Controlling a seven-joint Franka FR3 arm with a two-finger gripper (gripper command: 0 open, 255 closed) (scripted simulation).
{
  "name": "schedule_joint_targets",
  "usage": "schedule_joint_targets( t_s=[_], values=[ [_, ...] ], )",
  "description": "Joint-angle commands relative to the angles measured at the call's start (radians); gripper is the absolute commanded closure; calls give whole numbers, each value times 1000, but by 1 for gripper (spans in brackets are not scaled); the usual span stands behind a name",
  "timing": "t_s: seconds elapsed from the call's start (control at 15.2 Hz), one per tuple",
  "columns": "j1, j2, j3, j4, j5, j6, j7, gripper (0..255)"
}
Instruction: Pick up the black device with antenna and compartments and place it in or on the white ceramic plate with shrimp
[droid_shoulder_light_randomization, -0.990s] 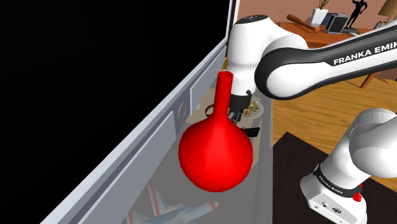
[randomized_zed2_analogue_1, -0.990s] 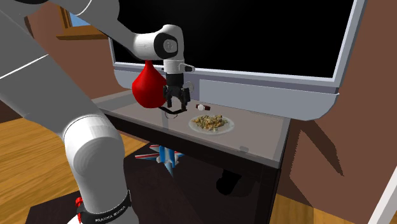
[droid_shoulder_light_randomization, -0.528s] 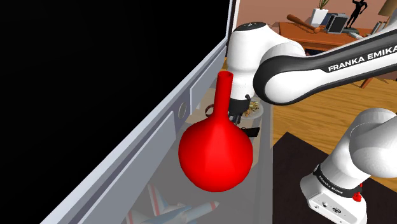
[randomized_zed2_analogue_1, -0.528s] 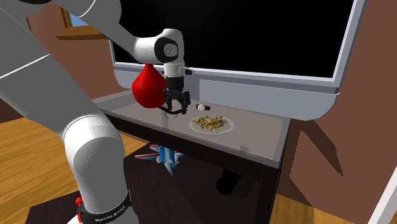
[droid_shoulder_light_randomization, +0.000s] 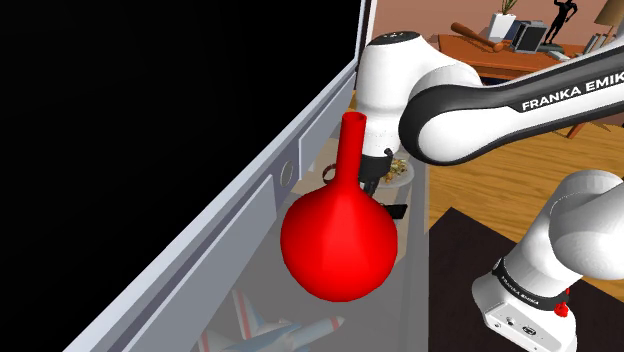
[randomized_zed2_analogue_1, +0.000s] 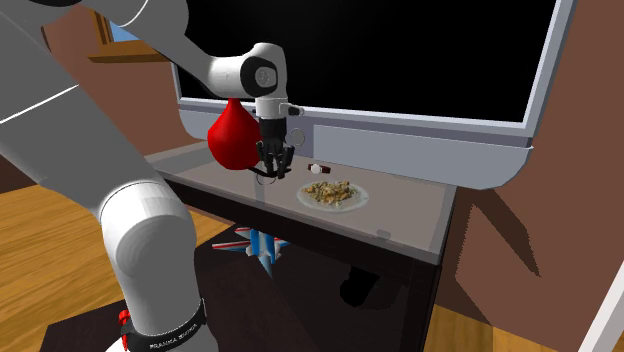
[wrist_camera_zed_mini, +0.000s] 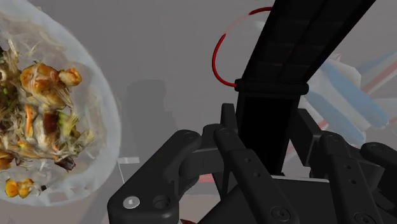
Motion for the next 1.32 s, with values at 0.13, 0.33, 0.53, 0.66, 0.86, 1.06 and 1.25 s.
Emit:
schedule_joint_targets(
  t_s=[0.13,0.33,0.53,0.66,0.86,1.06,1.25],
  values=[
    [-4,13,3,-4,-16,2,8,255],
    [-9,-10,-14,7,-16,-32,-12,255],
    [-9,-26,-23,36,-18,-76,-15,255],
    [-9,-34,-29,56,-19,-105,-17,255],
    [-10,-46,-37,88,-21,-148,-19,255],
    [-11,-54,-44,122,-24,-190,-20,255],
    [-12,-61,-51,157,-28,-232,-21,255]
  ],
)
